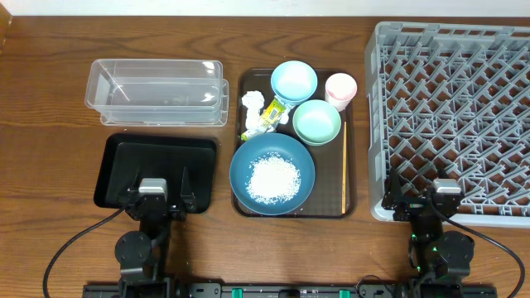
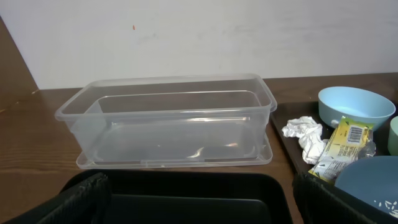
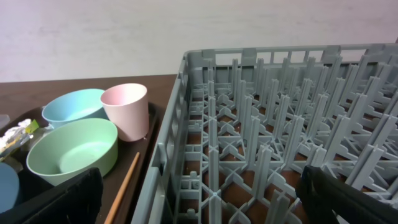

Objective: Sort waste into correct bins and load items into the dishwasher rack

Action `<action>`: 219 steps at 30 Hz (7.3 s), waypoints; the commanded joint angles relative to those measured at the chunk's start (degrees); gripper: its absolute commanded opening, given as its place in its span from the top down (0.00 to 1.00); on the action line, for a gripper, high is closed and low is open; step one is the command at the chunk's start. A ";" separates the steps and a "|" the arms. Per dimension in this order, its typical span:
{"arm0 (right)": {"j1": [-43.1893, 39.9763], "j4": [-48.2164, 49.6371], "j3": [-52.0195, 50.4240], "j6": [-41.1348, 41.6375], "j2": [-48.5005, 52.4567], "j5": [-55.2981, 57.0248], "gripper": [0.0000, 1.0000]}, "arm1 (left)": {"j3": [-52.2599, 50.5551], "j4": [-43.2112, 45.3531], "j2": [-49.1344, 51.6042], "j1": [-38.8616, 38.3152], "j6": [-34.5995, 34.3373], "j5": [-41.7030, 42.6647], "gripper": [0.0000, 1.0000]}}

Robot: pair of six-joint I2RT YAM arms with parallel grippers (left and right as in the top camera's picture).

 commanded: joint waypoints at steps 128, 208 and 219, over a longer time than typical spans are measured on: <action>-0.63 -0.24 -0.04 0.74 -0.17 0.37 0.01 | 65.40 -36.76 99.97 -64.13 -34.69 -24.90 0.08; -0.63 -0.24 -0.04 0.74 -0.17 0.35 0.01 | 62.53 -30.86 104.21 -64.13 -42.18 -24.33 0.68; -0.63 -0.24 -0.04 0.74 -0.17 0.35 0.01 | 62.55 -31.26 104.19 -64.13 -42.16 -24.33 0.86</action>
